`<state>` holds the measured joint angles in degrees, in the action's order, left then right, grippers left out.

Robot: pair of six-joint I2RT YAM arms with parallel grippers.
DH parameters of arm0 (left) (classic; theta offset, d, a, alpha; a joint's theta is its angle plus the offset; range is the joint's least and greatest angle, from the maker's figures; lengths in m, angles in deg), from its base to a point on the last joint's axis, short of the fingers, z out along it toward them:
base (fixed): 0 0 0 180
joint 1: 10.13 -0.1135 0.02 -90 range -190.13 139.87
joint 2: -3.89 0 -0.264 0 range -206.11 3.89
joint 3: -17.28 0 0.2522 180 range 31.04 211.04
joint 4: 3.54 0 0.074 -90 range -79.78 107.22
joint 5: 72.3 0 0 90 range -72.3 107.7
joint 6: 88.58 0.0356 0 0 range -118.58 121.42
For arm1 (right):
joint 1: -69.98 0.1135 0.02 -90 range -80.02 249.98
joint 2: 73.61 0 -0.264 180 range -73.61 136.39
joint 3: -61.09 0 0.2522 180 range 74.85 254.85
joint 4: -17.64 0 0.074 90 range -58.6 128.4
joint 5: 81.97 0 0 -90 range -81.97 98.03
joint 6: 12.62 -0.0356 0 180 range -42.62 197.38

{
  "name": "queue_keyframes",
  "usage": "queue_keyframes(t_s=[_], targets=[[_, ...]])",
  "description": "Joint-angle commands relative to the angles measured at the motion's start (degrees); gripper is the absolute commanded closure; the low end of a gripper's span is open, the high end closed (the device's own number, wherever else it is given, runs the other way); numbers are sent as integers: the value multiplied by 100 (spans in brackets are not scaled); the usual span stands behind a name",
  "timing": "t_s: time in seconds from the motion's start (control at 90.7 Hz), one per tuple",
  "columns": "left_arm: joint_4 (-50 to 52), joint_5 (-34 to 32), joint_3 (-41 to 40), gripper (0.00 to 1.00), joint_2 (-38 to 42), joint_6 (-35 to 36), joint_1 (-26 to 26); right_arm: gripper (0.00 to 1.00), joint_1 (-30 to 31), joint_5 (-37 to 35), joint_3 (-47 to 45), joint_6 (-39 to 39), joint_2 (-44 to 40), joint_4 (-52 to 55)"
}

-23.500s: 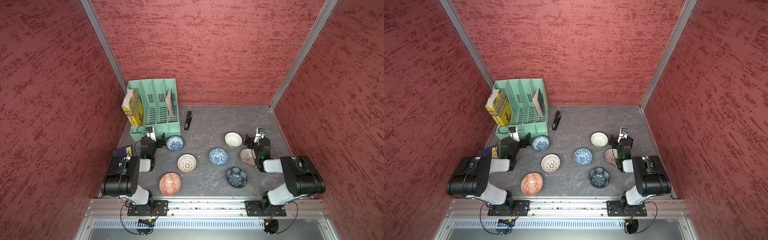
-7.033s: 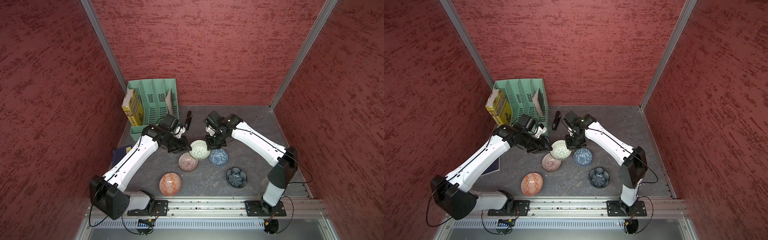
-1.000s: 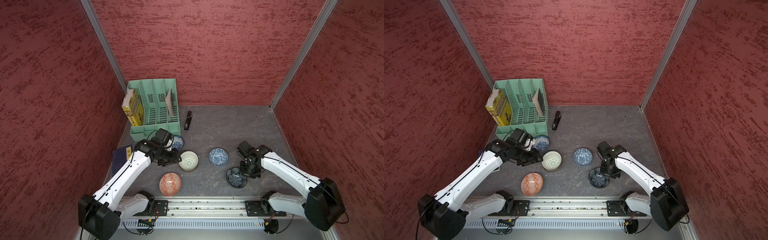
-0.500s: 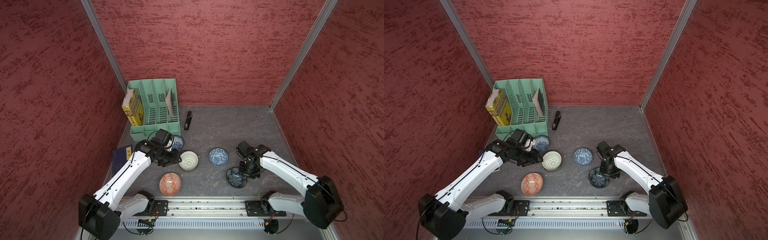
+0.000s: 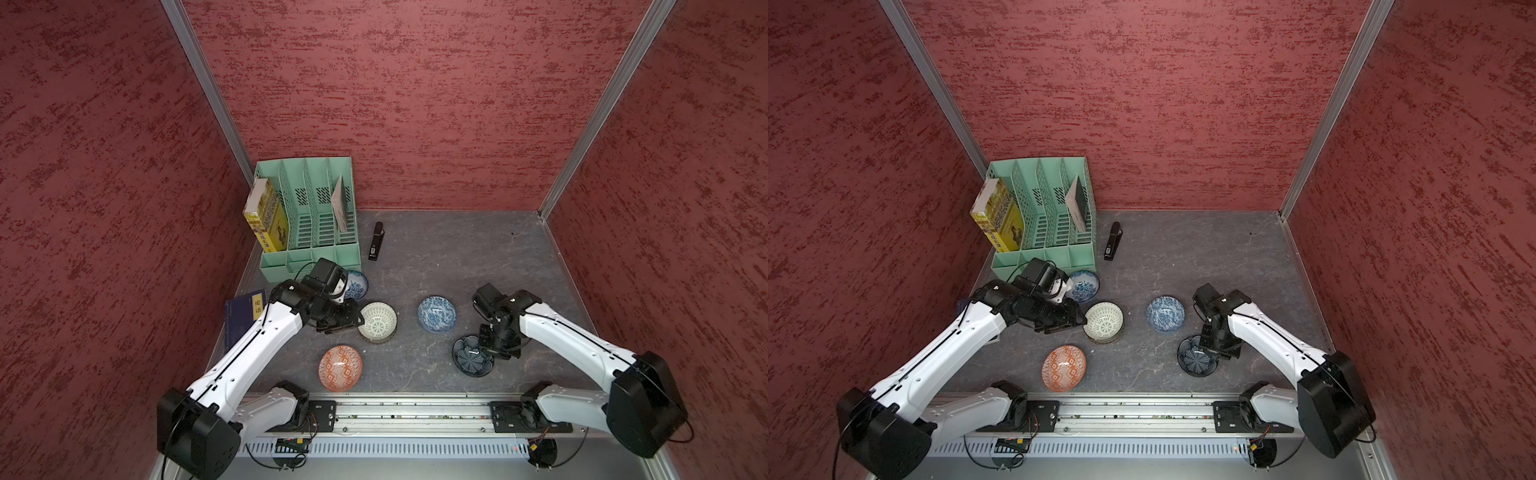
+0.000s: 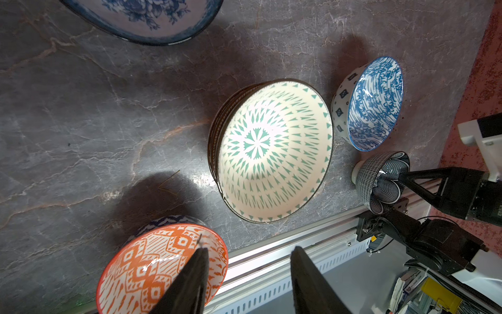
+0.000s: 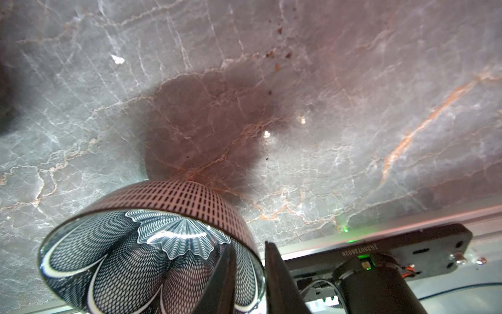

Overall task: Stack the bowls
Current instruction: Pick up the bowl from the center of the board.

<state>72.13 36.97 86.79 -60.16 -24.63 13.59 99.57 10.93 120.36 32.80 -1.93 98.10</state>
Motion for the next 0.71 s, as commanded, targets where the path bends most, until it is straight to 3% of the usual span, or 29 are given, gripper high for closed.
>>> queue_keyframes(t_s=[0.0, 0.375, 0.694], targets=[[-97, 59, -73, 49, 34, 114, -26, 80, 51, 128, -72, -62, -29, 67], [-107, 84, -107, 49, 111, 139, -26, 83, 126, 265, -348, -221, -100, -102], [-92, 51, -112, 49, 154, 117, -26, 96, 138, 306, -252, -185, -330, 140]])
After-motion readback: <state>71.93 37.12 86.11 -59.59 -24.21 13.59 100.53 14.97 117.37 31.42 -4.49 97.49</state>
